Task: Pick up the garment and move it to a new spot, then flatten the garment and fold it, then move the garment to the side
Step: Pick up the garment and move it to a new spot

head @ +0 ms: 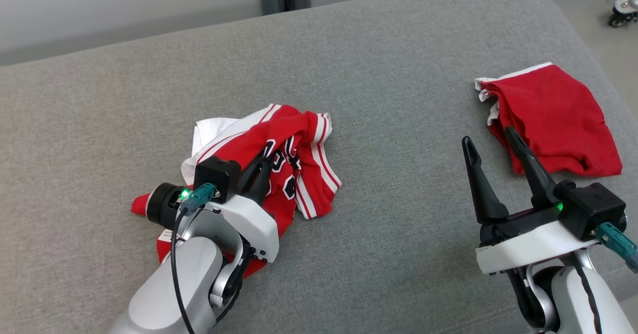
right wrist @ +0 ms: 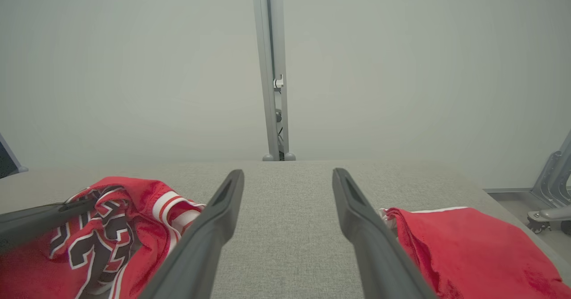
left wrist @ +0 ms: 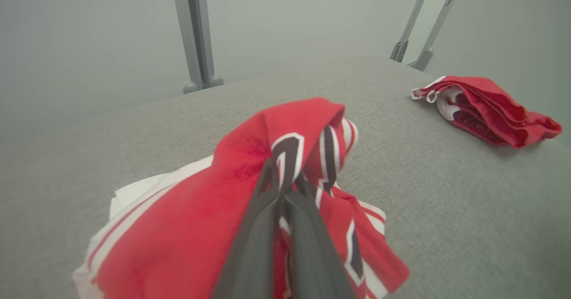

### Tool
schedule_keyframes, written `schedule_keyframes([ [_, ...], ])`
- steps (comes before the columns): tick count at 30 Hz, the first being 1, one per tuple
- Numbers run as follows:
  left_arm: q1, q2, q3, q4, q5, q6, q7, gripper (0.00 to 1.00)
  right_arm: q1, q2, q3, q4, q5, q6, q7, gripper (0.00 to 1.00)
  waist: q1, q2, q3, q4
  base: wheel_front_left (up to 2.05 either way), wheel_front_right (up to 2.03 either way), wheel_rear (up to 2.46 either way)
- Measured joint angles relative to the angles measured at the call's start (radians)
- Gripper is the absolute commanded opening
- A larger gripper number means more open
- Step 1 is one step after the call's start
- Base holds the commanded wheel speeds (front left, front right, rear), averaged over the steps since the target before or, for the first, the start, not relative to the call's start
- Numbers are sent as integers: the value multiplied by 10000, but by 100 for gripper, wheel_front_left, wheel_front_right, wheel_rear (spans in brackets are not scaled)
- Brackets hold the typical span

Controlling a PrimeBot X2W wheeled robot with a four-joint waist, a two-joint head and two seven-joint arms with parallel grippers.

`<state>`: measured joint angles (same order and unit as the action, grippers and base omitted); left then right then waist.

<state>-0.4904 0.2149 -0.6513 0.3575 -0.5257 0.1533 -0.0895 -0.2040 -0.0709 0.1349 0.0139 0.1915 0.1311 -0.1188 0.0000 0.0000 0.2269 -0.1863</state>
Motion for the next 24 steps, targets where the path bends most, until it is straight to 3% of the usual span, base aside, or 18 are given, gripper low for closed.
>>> schedule_keyframes([
  [3, -244, -268, -61, 894, -173, -303, -81, 0, -116, 48, 12, 140, 36, 0, -174, 100, 0, 0, 268, -215, 0, 0, 0],
  [4, -317, -328, -63, 1114, -203, -380, -148, 46, -123, 58, 2, 201, 63, 0, -226, 100, 0, 0, 330, -274, 0, 0, 0],
  [5, -378, -366, -69, 1281, -205, -433, -232, 100, -124, 69, -6, 268, 77, 0, -255, 100, 0, 0, 376, -323, 0, 0, 0],
  [9, -446, -403, -98, 1457, -303, -660, -533, 100, -127, 102, -104, 483, 75, 0, -359, 100, 0, 0, 303, -345, 0, 0, 0],
  [14, -72, -207, 127, 683, -370, -667, -1152, 100, -94, 119, -253, 621, -2, 0, -401, 100, 0, 0, -31, -158, 0, 0, 0],
  [21, 1041, 525, 1035, -1149, -349, 136, -1590, 100, 161, 117, -334, 617, -109, 0, -314, 100, 0, 0, -625, 303, 0, 0, 0],
  [24, 1789, 963, 1891, -1848, -418, 499, -1678, 100, 376, 92, -397, 573, -148, 0, -221, 100, 0, 0, -955, 600, 0, 0, 0],
])
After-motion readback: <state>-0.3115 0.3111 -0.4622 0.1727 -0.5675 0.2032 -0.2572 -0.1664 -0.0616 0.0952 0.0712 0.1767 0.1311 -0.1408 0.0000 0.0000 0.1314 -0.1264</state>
